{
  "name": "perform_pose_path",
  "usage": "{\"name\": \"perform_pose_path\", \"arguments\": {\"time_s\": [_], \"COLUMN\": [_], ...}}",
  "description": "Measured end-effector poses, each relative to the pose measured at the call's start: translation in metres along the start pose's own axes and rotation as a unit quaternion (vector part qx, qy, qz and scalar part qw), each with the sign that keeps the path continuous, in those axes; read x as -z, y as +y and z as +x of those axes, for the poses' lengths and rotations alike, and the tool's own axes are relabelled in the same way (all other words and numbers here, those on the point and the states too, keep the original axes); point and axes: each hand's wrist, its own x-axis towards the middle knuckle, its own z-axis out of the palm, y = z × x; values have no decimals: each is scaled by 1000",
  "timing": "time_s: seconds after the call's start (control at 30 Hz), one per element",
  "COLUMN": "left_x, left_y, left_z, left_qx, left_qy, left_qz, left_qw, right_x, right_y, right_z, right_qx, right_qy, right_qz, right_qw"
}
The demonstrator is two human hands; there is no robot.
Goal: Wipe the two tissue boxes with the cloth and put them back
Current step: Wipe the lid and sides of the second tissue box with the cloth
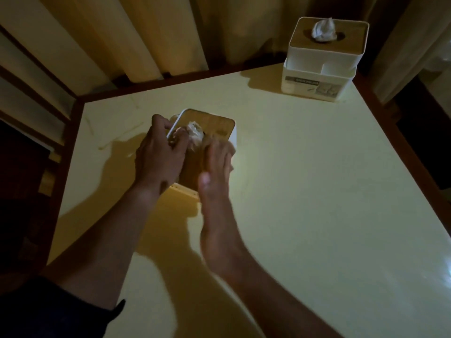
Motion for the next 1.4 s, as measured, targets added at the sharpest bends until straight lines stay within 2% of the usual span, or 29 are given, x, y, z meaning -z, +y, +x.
{"name": "perform_pose_path", "arguments": {"time_s": [0.1,0.2,0.27,0.37,0.47,0.6,0.73,0.87,1.0,1.1,1.27,1.4], "left_x": [0,0,0,1,-1,-3,-3,-4,-4,-4,-2,-3], "left_y": [-2,-2,-2,-4,-6,-6,-5,-5,-5,-5,-4,-3], "left_z": [-1,-2,-1,0,1,1,0,-1,-1,0,0,0], "left_qx": [-10,-11,-9,-11,-6,-4,-5,-17,-21,-22,-14,-3], "left_qy": [6,9,8,4,11,17,21,20,21,17,13,22], "left_qz": [-6,-6,-2,-4,-6,-9,-6,-3,-5,-4,-2,1], "left_qw": [1000,1000,1000,1000,1000,1000,1000,1000,1000,1000,1000,1000], "right_x": [-12,-10,-7,9,35,50,33,-6,-42,-44,0,36], "right_y": [5,11,16,20,18,38,75,60,39,45,58,61], "right_z": [-32,-27,-7,48,103,128,109,57,-22,-31,42,98], "right_qx": [-17,-54,-39,-9,-38,-107,-141,-136,-106,-111,-157,-146], "right_qy": [-2,-3,-2,47,48,26,40,111,89,86,110,37], "right_qz": [41,59,84,111,92,70,127,108,130,140,111,118], "right_qw": [999,997,996,993,994,991,981,979,982,980,975,981]}}
